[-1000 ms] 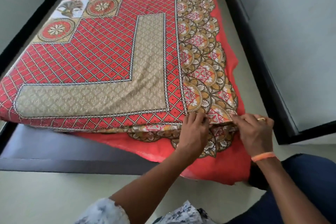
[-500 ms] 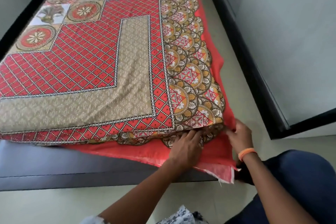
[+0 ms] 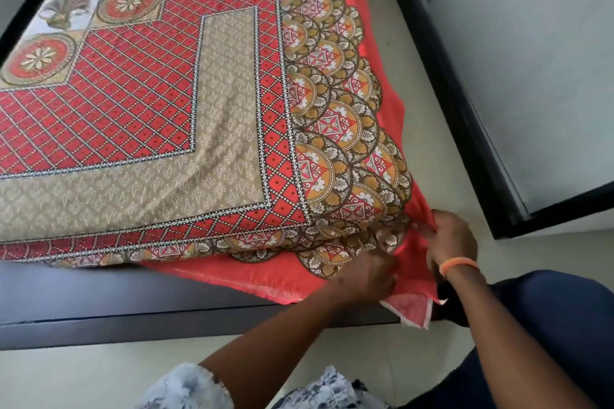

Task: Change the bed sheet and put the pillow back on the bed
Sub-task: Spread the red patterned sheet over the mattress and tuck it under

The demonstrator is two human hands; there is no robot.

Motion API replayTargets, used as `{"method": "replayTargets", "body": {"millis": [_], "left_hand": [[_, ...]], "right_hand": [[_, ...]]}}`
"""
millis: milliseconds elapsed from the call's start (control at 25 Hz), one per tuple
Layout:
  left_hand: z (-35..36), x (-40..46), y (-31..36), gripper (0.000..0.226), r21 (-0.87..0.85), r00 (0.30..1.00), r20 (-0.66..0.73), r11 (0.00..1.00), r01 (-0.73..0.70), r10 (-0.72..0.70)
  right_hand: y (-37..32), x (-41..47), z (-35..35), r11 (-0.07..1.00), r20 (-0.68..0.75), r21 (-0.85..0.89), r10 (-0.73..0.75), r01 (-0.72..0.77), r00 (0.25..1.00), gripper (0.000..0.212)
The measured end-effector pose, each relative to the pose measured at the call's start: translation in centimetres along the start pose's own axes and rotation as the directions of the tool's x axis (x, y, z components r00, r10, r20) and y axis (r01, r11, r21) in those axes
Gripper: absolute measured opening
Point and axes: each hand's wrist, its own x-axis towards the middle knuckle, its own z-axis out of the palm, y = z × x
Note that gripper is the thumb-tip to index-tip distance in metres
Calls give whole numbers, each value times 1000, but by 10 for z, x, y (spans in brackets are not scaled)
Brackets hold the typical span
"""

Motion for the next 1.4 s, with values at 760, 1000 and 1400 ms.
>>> {"method": "replayTargets", "body": {"millis": [760, 1000, 1400], "left_hand": [[-6, -39, -101, 63, 331, 930, -128, 870, 367, -344], [-5, -19, -78, 72, 399, 875, -121, 784, 475, -469], [-25, -89, -95, 62, 199, 882, -116, 859, 471, -457]], "right_hand": [[-85, -40, 77, 699, 588, -278, -419, 659, 692, 54], [-74, -22, 83, 714, 533, -327, -402, 620, 745, 82], [-102, -74, 95, 721, 532, -240, -462, 650, 709, 52]]}}
